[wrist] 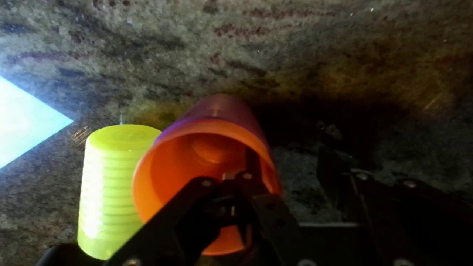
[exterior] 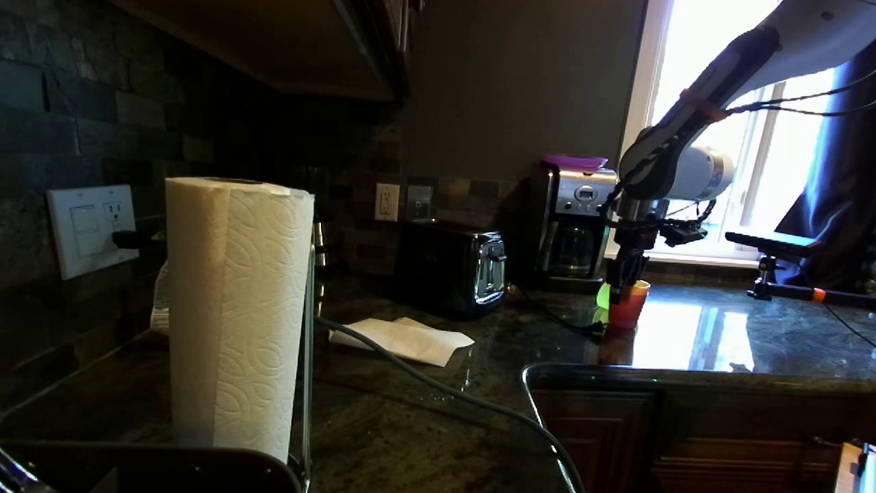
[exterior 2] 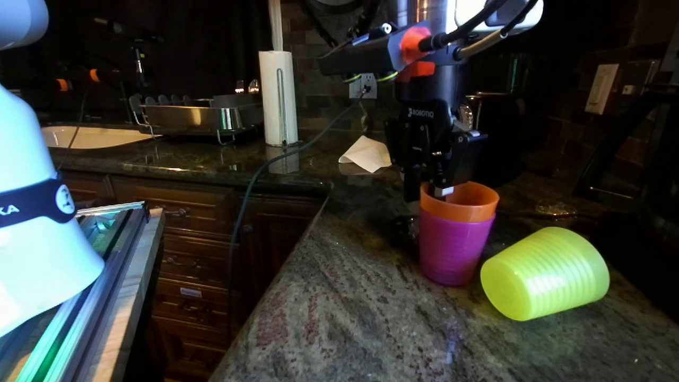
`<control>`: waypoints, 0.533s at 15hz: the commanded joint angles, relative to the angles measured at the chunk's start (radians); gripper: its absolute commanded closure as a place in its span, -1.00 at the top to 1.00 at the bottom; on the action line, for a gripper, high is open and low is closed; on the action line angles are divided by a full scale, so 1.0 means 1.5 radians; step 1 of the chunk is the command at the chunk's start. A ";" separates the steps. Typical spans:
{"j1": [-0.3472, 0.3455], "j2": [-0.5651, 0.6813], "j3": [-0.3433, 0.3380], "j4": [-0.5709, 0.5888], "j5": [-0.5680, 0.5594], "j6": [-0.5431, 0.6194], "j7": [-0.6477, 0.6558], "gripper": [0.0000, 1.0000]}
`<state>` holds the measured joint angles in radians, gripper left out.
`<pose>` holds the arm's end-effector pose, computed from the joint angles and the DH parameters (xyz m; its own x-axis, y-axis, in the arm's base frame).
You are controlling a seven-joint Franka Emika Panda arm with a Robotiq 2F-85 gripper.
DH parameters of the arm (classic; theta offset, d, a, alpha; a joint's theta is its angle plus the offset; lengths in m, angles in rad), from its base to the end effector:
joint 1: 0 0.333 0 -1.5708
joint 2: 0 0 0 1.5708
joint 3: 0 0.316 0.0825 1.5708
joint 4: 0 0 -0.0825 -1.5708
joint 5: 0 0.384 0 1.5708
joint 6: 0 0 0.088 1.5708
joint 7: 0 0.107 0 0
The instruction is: Move the stacked cups to the left.
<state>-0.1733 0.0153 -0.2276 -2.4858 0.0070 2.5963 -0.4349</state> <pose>0.4425 -0.1879 0.2911 0.9958 0.0300 0.0869 0.0266 -0.9989 0.0395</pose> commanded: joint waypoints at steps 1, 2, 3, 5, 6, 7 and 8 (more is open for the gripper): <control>-0.011 0.003 0.006 0.001 -0.003 -0.021 -0.001 -0.73; -0.013 -0.003 0.005 -0.001 -0.009 -0.027 0.003 -0.87; -0.015 -0.013 0.003 -0.003 -0.018 -0.039 0.012 -0.98; -0.019 -0.035 -0.001 -0.005 -0.046 -0.066 0.034 -1.00; -0.022 -0.053 -0.002 -0.009 -0.055 -0.078 0.037 -0.99; -0.025 -0.078 -0.003 -0.021 -0.072 -0.086 0.046 -0.97; -0.027 -0.104 -0.003 -0.031 -0.094 -0.096 0.055 -0.96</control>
<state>-0.1996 -0.0263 -0.2301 -2.4826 -0.0547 2.5094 -0.4001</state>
